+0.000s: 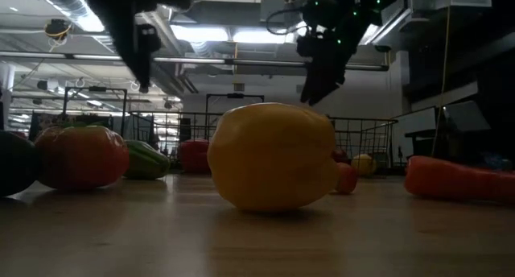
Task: Sort produce into baskets
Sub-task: Put the orange tomato into the right golden wire basket
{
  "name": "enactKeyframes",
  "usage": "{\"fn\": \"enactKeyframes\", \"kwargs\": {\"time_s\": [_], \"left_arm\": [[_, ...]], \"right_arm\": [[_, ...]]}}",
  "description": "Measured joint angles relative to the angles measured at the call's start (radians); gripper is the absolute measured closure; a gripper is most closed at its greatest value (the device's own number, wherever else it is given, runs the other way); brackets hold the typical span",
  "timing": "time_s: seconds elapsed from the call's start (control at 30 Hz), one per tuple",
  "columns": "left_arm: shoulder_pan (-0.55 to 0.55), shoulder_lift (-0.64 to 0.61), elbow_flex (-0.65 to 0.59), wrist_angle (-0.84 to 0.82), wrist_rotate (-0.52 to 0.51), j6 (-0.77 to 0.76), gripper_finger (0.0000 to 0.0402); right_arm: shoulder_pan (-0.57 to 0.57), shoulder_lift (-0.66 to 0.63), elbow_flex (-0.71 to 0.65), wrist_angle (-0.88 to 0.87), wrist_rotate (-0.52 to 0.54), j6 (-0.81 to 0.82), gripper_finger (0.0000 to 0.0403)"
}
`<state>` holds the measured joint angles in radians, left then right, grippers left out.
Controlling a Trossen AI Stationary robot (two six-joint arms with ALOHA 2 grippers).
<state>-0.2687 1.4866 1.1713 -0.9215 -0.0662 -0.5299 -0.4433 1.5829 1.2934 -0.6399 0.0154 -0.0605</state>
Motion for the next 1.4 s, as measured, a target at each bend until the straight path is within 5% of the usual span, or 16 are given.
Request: {"fn": "enactKeyframes", "kwargs": {"time_s": [0.4, 0.83, 1.4], "left_arm": [[-0.002, -0.001, -0.103, -0.030, 0.022, -0.178, 0.0025], [-0.053, -0.001, -0.165, 0.029, 0.027, -0.204, 0.0025], [-0.059, 0.014, -0.233, 0.104, 0.000, -0.227, 0.0025]], "right_arm": [[0.227, 0.000, 0.000, 0.001, 0.000, 0.002, 0.0078], [0.433, 0.000, 0.000, 0.012, 0.076, 0.003, 0.0078], [0.563, 0.000, 0.000, 0.074, 0.087, 0.006, 0.0078]]}}
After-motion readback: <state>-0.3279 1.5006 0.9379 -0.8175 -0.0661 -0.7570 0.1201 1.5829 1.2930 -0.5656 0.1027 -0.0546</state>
